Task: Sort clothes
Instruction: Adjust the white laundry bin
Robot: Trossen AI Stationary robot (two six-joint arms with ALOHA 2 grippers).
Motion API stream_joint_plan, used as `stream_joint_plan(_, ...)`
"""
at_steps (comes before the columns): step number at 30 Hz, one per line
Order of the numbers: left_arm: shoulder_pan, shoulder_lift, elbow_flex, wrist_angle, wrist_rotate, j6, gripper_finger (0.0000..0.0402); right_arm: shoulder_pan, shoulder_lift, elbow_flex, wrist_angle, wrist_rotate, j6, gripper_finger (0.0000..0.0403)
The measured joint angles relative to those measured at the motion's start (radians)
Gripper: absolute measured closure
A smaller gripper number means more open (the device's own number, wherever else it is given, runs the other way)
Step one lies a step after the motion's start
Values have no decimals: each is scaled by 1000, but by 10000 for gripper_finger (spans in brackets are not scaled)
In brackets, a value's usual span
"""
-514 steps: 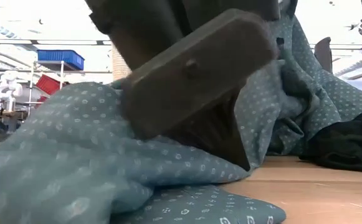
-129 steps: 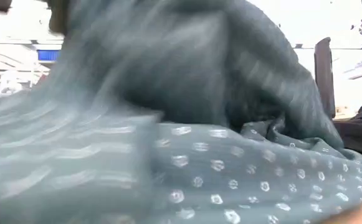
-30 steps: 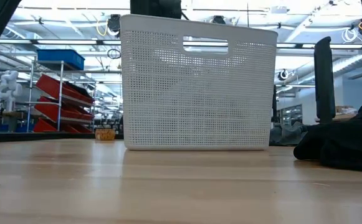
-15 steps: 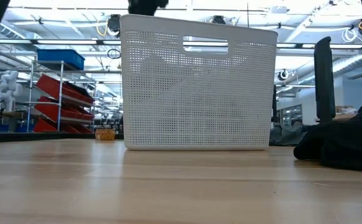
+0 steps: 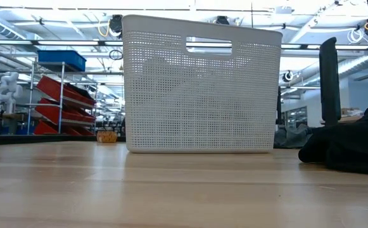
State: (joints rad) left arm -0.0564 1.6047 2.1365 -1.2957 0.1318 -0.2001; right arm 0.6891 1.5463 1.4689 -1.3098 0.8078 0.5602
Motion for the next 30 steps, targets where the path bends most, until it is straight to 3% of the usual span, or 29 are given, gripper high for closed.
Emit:
stream_joint_plan(6,-319,80,0,139,-210,-4,174,0,0,0,0,4,0,117)
stream_joint_plan(11,-444,211,0,113,-341,-7,174,0,0,0,1,4,0,117)
stream_joint_plan(15,-450,335,-2,42,-420,-34,174,0,0,0,5,5,-3,117)
stream_joint_plan(22,-366,497,-3,-82,-434,-22,191,0,0,0,11,5,-3,117)
stream_joint_plan(25,-331,511,-3,-125,-442,-2,235,0,0,0,11,5,0,117)
stream_joint_plan(30,-286,505,-3,-160,-449,-3,350,0,0,0,11,3,2,117)
